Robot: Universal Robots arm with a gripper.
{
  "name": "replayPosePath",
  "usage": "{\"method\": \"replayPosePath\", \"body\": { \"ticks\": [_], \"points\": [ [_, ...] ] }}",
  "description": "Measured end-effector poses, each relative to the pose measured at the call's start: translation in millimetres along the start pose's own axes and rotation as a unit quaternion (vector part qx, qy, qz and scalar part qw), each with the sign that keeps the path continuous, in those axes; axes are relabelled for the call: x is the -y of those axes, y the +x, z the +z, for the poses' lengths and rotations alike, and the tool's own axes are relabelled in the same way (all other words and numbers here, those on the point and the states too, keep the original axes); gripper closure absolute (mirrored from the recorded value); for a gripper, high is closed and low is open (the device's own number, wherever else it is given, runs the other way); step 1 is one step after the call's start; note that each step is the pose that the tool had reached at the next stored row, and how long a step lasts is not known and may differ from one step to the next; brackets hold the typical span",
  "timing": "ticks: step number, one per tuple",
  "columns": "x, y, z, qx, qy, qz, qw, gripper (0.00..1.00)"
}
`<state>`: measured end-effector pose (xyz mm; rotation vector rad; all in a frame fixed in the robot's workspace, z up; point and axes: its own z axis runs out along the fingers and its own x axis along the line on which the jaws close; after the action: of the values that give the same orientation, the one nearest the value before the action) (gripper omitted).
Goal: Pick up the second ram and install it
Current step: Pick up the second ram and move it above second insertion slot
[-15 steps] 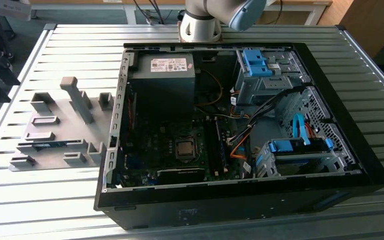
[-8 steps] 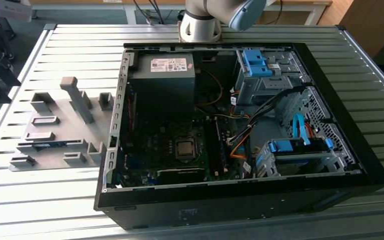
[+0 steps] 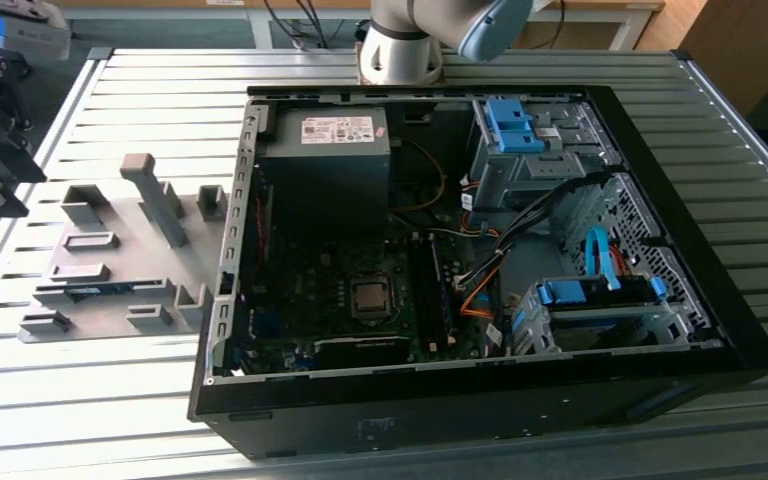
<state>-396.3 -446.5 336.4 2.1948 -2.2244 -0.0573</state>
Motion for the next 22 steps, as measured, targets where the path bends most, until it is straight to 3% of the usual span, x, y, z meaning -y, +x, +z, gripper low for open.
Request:
{"method": "replayPosePath", "body": {
  "ticks": [5,22],
  "points": [
    [0.1,3.5,4.7,0.0,0.0,0.0,1.0,0.53],
    [0.3,3.7,11.0,0.0,0.0,0.0,1.0,0.53]
  ]
}}
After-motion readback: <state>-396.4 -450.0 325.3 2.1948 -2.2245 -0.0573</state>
